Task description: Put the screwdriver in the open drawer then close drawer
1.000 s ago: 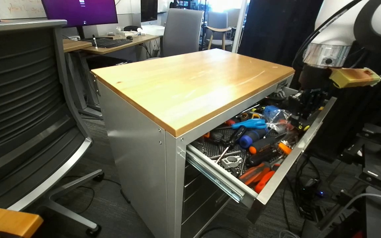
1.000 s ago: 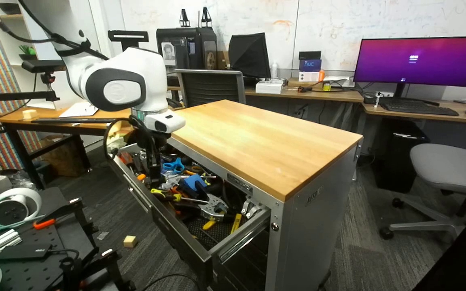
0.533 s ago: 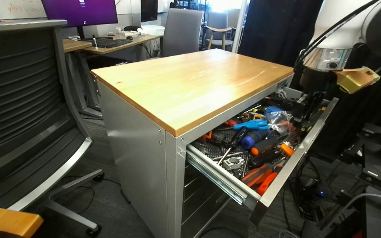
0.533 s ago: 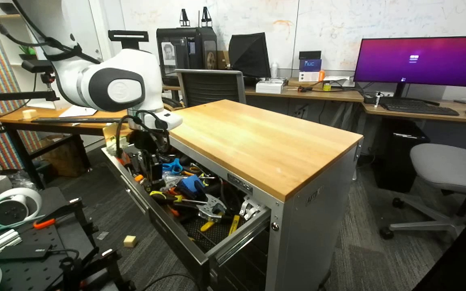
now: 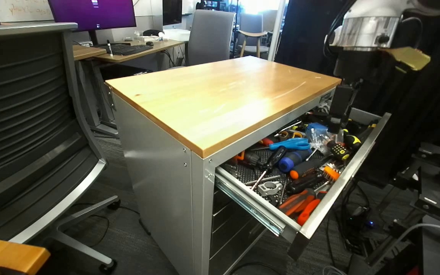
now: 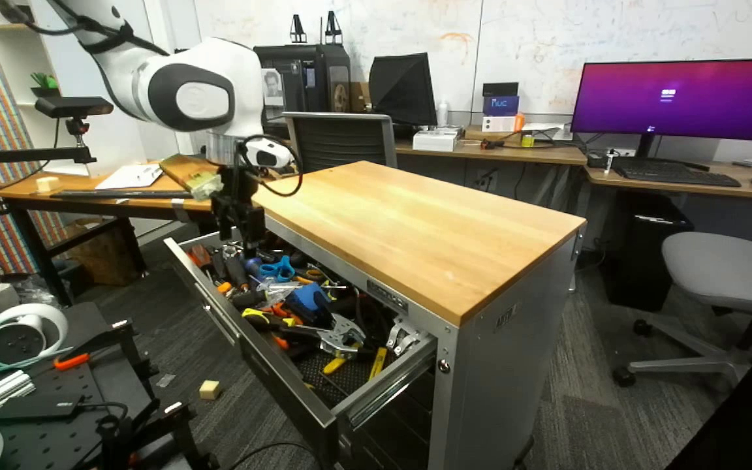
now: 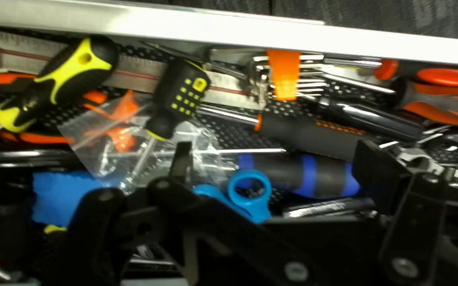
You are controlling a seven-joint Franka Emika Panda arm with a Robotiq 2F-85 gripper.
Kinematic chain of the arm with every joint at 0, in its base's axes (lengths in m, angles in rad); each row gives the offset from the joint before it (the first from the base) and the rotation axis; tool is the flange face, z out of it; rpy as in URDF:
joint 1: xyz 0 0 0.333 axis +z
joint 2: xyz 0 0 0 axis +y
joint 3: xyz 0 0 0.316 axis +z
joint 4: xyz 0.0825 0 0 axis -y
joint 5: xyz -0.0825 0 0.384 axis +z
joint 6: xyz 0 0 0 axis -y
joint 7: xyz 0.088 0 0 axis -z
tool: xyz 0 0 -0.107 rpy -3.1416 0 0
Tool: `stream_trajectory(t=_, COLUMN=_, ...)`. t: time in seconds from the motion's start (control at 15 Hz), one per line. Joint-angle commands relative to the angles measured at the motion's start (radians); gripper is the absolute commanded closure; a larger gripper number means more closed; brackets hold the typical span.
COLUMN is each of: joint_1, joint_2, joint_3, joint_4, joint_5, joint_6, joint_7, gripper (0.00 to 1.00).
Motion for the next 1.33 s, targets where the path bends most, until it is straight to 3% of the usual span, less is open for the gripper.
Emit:
stream_trajectory(t=0.0, joint_1=0.0, joint_2=-0.079, joint_3=0.007, joint_4=0.101, joint_5=0.083, joint_6=-0.24, joint_7=-0.072, gripper=0.0)
stream_trajectory(t=0.2, joint_1=-0.011, joint_2=-0.063, joint_3=-0.018, joint_4=0.127, joint_5=0.097, joint_6=-0.402, joint_7=-0.047, gripper=0.0)
stream_trajectory(t=0.33, joint_1=-0.025, joint_2=-0.022, joint_3=-0.036, joint_4=0.108, joint_5=0.071, joint_6=-0.427, joint_7=-0.014, gripper=0.0)
stream_trajectory(t=0.47, joint_1=-0.04, joint_2=0.044, joint_3=-0.056, joint_4=0.098, joint_5=0.072, joint_6=-0.427, joint_7=0.003, gripper=0.0)
stream_trajectory(t=0.73, joint_1=-0.045, joint_2=0.192, joint_3=-0.085, joint_4=0.08, joint_5=0.005, joint_6=-0.299, joint_7=0.074, gripper=0.0)
stream_trajectory(t=0.8, joint_1=-0.038, joint_2=0.213, joint_3=-0.092, joint_4=0.074, joint_5=-0.021, joint_6=-0.264, joint_7=0.1, gripper=0.25)
stream_trajectory(t=0.87, joint_1=-0.033, joint_2=0.235, joint_3=-0.098, joint_4=0.075, joint_5=-0.039, joint_6=-0.242, joint_7=0.12, gripper=0.26)
stream_trajectory(t=1.0, joint_1=-0.018, joint_2=0.251, joint_3=-0.098, joint_4=0.065, joint_5=-0.041, joint_6=-0.194, joint_7=0.161, gripper=0.41)
stream_trajectory(t=1.27, joint_1=0.021, joint_2=0.242, joint_3=-0.118, joint_4=0.04, joint_5=-0.166, joint_6=-0.066, joint_7=0.289, gripper=0.72)
